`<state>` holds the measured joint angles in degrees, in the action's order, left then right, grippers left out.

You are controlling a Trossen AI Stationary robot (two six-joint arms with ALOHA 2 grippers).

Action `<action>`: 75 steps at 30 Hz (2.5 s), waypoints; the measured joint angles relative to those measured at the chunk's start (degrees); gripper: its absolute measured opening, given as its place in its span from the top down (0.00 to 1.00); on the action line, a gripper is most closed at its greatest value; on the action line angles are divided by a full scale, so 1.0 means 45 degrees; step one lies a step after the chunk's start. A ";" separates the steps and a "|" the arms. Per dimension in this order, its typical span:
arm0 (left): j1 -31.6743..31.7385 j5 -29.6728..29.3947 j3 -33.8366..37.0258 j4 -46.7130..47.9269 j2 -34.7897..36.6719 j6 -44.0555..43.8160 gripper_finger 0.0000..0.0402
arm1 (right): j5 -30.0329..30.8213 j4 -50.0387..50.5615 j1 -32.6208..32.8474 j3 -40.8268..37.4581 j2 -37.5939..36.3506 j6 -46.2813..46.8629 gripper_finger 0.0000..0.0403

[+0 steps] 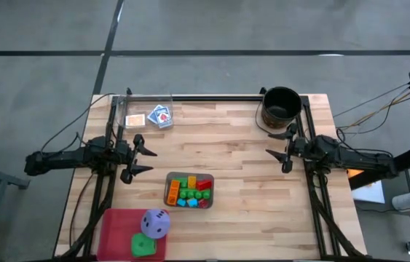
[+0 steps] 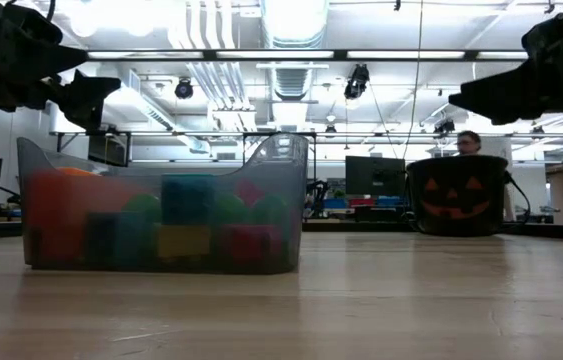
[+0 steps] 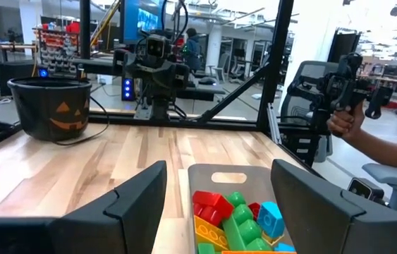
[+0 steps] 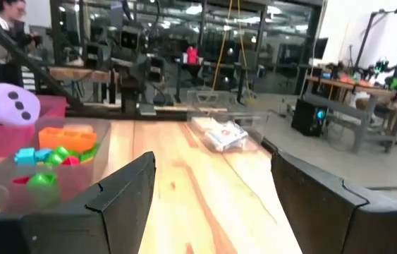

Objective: Pick & Place Toys
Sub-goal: Return to Home Position

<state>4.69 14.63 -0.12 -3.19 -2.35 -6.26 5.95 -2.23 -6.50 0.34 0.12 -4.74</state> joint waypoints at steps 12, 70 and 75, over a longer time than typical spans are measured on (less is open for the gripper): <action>0.0000 0.0000 0.0005 -0.0002 -0.0074 0.0092 0.35 | 0.0091 0.0829 0.0005 0.0257 0.0000 0.0205 0.30; 0.0000 -0.0003 0.0005 -0.0002 -0.1200 0.0665 0.35 | 0.0104 0.0789 0.0005 0.0272 0.0452 0.0245 0.30; 0.0000 0.0000 0.0005 -0.0002 -0.1200 0.0665 0.35 | 0.0104 0.0784 0.0005 0.0272 0.0452 0.0245 0.30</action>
<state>4.69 14.63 -0.10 -3.20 -7.75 -3.27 6.42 1.30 -6.48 1.56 2.15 -3.64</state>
